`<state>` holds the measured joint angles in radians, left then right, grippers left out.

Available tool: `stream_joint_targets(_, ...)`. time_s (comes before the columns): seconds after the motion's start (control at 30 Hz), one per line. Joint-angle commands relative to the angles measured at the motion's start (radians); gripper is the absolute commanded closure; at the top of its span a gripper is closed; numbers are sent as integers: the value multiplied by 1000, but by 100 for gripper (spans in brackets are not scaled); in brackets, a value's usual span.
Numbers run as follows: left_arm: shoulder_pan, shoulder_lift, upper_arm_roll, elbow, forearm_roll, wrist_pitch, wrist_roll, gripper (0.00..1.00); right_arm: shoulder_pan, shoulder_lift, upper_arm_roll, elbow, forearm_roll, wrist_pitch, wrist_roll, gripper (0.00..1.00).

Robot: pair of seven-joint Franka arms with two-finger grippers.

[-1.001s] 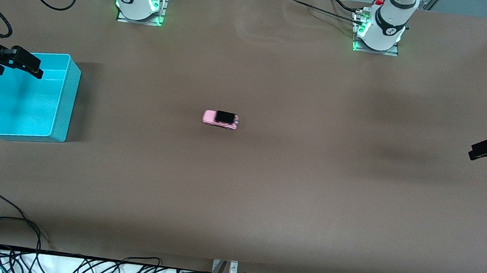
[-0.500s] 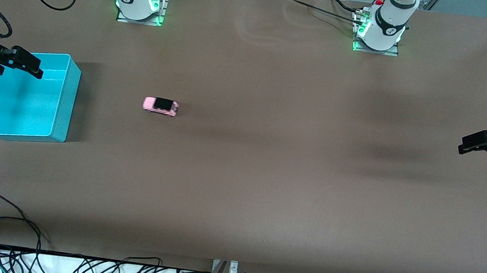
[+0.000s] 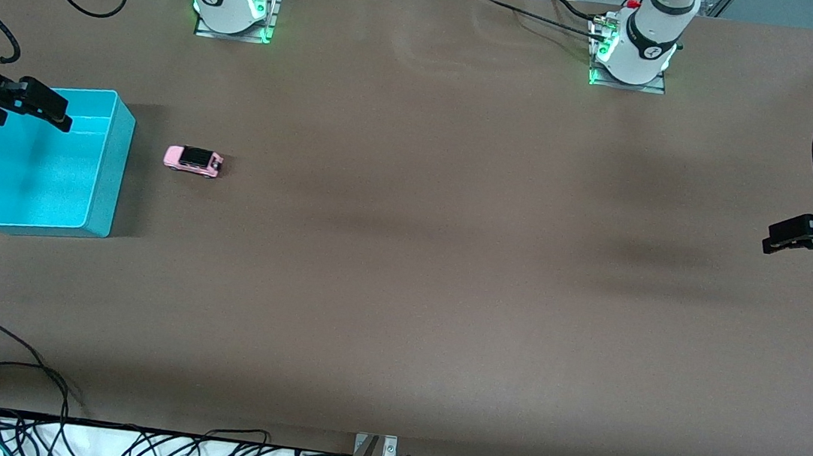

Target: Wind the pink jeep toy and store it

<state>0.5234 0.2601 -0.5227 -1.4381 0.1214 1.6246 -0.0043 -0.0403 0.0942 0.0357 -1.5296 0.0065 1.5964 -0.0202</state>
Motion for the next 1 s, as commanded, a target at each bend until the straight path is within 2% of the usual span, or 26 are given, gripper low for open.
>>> stream_joint_targets(0.0,14,-24,-5,-18,-25,-11,30,0,0,4,0,16,-11,-3,-6,0)
stream_joint_targets(0.97,15,-33,-3,-28,-22,-8,30,0,0,4,0,16,-10,-3,-6,0)
